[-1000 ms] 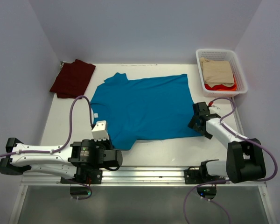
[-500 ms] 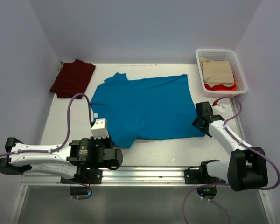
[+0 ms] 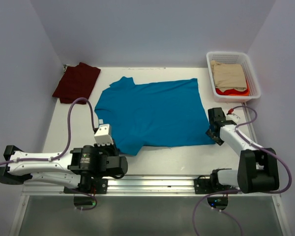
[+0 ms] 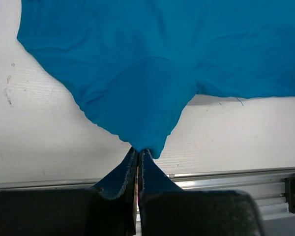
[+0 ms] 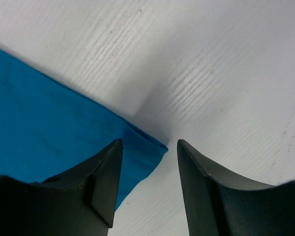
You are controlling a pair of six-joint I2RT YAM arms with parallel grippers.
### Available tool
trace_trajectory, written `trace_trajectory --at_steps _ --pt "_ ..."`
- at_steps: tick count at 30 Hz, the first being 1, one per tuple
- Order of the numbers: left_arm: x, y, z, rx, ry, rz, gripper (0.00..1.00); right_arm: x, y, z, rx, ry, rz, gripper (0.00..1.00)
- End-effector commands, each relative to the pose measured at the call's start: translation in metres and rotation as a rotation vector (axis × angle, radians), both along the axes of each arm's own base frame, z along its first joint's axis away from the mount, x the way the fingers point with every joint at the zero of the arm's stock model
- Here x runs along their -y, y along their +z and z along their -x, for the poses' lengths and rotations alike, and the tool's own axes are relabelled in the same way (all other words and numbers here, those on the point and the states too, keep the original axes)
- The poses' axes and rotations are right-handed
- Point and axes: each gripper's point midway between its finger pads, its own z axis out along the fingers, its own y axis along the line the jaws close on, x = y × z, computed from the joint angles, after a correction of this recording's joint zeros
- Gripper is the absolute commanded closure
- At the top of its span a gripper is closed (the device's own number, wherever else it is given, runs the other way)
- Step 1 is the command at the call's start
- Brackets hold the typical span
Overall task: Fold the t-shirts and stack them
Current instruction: Fold the tshirt
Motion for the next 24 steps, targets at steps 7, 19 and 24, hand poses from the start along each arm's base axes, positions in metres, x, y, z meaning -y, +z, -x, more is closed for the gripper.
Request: trace_trajectory --at_steps 7,19,24 --pt "-0.003 0.015 -0.007 0.057 0.023 0.045 1.00 -0.009 -0.032 0.002 -0.021 -0.062 -0.096 0.53" --pt "-0.001 0.018 -0.008 0.061 0.022 0.046 1.00 -0.019 -0.032 0.004 -0.002 -0.048 -0.160 0.91" --pt "-0.001 0.021 -0.010 0.081 0.029 0.046 1.00 -0.021 -0.008 0.015 0.022 0.009 -0.164 1.00"
